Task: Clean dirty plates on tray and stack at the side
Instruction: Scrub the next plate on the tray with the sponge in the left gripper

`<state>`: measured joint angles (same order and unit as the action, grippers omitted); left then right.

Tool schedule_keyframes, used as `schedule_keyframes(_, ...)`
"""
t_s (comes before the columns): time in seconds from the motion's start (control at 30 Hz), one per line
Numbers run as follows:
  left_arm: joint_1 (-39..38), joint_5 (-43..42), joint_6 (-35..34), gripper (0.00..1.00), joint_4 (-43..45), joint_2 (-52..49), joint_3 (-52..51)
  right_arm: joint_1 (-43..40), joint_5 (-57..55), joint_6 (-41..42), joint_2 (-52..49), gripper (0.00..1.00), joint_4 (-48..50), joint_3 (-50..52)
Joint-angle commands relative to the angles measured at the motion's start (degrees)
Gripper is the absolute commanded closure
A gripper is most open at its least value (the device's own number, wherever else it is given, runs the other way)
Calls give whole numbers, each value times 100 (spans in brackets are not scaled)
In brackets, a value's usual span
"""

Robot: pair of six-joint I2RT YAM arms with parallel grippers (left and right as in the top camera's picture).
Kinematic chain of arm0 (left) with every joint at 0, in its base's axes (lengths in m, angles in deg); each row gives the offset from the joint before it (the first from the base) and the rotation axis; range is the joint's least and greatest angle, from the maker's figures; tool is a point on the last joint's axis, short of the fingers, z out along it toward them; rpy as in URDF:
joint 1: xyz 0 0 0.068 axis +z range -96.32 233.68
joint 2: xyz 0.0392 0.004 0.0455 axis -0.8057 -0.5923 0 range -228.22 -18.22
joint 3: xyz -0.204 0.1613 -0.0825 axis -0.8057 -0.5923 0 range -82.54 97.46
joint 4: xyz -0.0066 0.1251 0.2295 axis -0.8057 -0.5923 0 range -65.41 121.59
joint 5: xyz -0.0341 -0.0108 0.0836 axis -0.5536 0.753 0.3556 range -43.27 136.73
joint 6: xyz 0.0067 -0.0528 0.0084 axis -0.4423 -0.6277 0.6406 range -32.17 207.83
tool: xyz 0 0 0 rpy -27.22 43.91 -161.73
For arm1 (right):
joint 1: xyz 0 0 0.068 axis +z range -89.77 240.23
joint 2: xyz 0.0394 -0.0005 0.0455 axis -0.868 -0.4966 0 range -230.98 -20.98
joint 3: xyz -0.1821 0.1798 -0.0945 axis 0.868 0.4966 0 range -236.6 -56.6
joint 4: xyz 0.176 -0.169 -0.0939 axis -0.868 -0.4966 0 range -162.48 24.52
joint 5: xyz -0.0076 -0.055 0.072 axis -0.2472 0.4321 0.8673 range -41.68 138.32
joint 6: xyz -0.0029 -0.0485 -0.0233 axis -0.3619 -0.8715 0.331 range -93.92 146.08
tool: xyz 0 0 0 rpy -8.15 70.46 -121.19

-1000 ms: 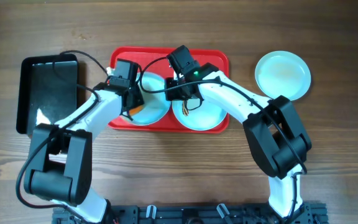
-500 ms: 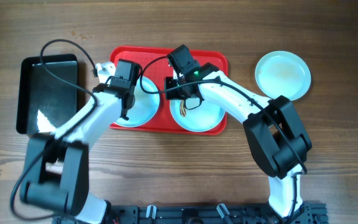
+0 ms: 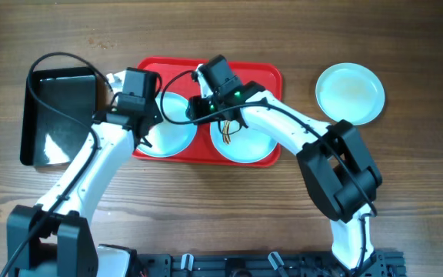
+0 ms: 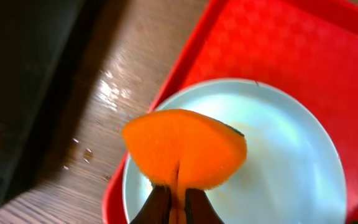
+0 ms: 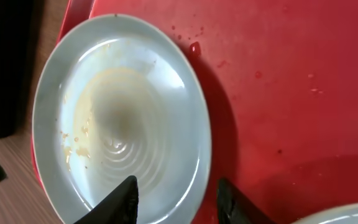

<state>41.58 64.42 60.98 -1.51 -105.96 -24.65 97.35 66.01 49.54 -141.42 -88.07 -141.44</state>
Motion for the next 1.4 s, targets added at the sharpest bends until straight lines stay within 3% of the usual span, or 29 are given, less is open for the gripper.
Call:
schedule_keyframes(0.0,140,-826,-57,96,-83,72,72,96,-223,-195,-376,59,96,4)
schedule_keyframes(0.2,140,-826,-57,96,-256,72,68,118,-623,-181,-531,65,94,4)
schedule_keyframes(0.3,140,-960,-35,96,-256,72,46,129,-645,-142,-675,95,114,4)
schedule_keyframes(0.57,133,-1779,-59,96,214,-199,-243,127,-1088,72,-662,96,70,-35)
schedule_keyframes(1.0,-221,-1805,-59,96,767,-1423,-251,127,-1414,116,-608,96,-229,-177)
schedule_keyframes(1.17,-225,-1034,-57,96,483,-1895,-251,127,-1864,223,-608,96,-431,-179)
schedule_keyframes(1.37,-227,1445,-61,96,-2,-1971,-247,116,-2052,219,-608,96,-507,-179)
